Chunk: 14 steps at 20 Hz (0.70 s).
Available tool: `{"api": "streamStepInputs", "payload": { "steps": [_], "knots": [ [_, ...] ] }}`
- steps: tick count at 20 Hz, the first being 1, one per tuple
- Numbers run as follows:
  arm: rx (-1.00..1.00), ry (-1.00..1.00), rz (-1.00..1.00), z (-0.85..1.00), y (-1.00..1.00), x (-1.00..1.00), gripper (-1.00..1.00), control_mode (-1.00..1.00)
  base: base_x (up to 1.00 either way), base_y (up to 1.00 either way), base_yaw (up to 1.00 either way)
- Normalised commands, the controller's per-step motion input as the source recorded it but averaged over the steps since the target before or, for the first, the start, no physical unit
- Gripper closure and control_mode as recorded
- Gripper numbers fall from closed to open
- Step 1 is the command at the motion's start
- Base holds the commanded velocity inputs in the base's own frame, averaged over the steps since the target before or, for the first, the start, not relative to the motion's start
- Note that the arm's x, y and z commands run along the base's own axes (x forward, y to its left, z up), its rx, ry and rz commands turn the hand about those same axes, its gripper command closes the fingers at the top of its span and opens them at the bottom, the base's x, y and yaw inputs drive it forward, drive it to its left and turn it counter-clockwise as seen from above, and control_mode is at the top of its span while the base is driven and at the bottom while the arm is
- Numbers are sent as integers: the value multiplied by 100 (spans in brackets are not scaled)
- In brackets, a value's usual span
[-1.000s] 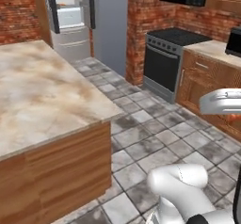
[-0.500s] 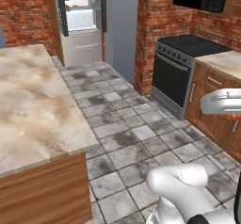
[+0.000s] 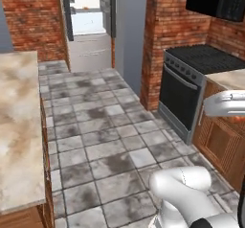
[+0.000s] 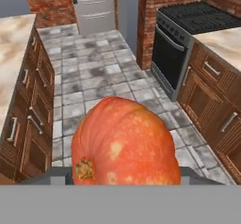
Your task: Transport the steak and squash to the fridge. Place the steak on the rack containing meat and place the squash on the rack containing the vegetable, ensuring meats and vegetables are on different racks.
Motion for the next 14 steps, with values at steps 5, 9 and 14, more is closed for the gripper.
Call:
{"api": "streamStepInputs", "payload": {
  "steps": [5,9,14],
  "knots": [
    [0,0,0,0,0,0,100,100,100,-91,24],
    [0,0,0,0,0,0,100,100,100,-69,18],
    [0,0,0,0,0,0,100,100,100,-12,8]
  ]
}}
